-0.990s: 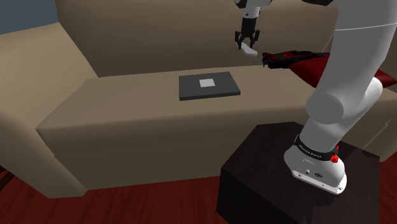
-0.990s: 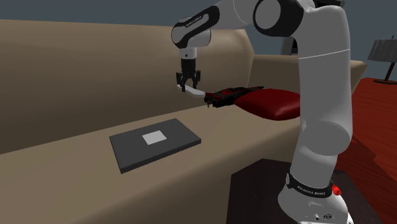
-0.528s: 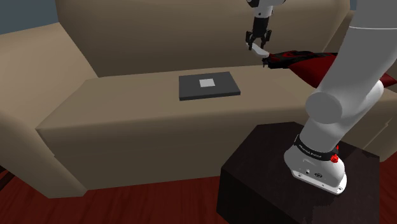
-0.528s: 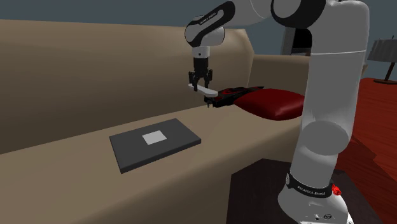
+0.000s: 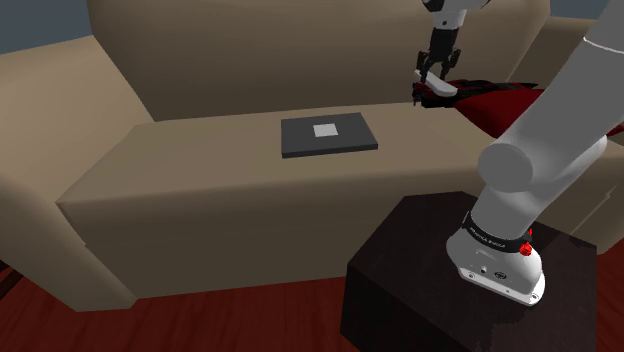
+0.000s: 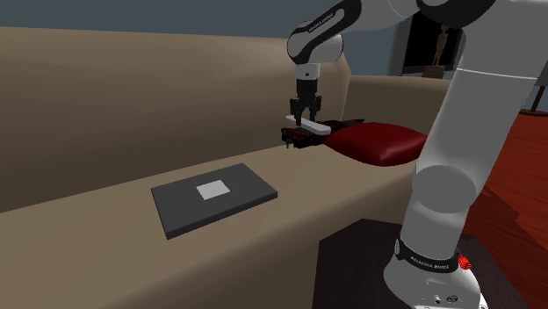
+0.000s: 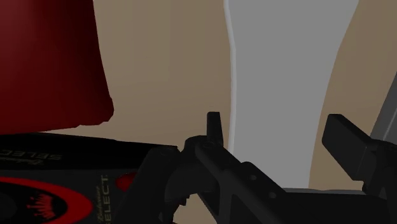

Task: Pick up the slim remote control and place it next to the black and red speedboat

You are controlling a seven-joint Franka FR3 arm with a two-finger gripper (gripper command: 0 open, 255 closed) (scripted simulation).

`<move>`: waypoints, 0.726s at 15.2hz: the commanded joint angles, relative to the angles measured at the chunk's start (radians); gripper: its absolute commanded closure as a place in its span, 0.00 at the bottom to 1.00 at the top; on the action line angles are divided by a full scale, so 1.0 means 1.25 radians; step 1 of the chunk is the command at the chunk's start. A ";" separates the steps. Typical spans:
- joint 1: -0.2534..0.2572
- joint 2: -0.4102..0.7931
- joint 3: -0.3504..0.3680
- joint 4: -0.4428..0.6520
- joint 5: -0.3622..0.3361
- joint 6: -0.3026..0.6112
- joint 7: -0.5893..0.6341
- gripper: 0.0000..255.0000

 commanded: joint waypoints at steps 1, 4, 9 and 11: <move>-0.014 -0.031 -0.014 -0.031 -0.015 0.004 -0.022 1.00; -0.041 -0.084 -0.038 -0.080 -0.043 0.005 -0.057 1.00; -0.041 -0.067 -0.043 -0.119 -0.039 0.060 -0.061 1.00; -0.042 -0.059 -0.046 -0.133 -0.036 0.082 -0.063 1.00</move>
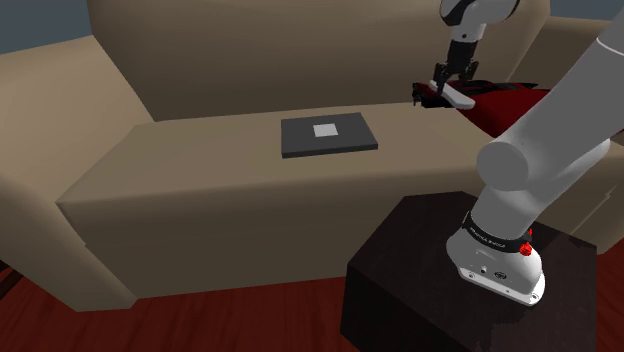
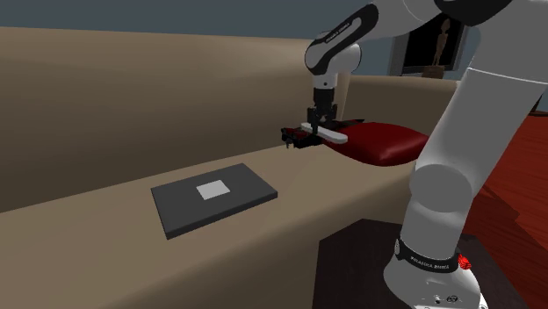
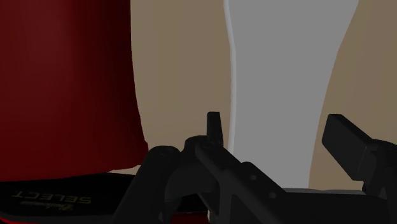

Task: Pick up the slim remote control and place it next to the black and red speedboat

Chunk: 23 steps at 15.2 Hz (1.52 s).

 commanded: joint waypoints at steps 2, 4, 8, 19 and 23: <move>-0.001 0.014 -0.005 -0.021 0.004 0.035 -0.006 1.00; -0.001 0.023 -0.007 -0.034 0.007 0.057 -0.009 1.00; 0.000 0.046 -0.011 -0.058 0.015 0.102 -0.015 1.00; 0.002 0.129 -0.020 -0.113 0.057 0.233 -0.046 1.00; 0.002 0.129 -0.020 -0.113 0.057 0.233 -0.046 1.00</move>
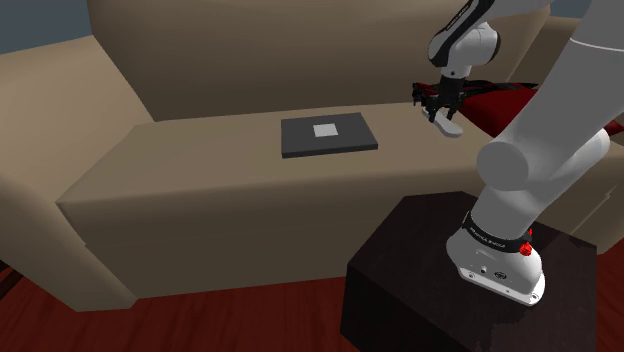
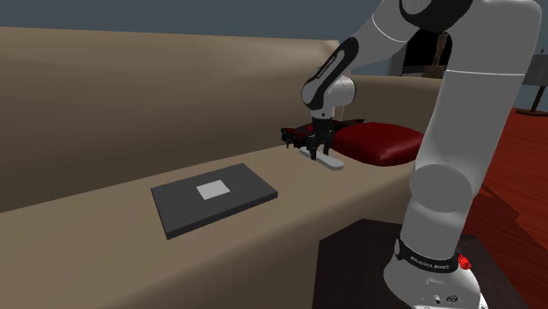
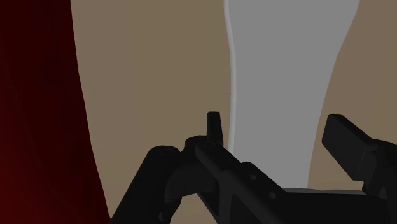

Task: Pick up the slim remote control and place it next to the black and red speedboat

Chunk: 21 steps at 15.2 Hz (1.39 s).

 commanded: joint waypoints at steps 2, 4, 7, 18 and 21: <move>0.000 0.001 0.000 0.000 0.001 0.002 -0.001 1.00; 0.000 0.001 0.000 0.000 0.001 0.002 -0.001 1.00; 0.000 0.001 0.000 0.000 0.001 0.002 -0.001 0.00; -0.001 -0.067 0.006 0.044 -0.034 -0.105 0.026 0.00; -0.001 -0.067 0.006 0.044 -0.034 -0.105 0.026 0.00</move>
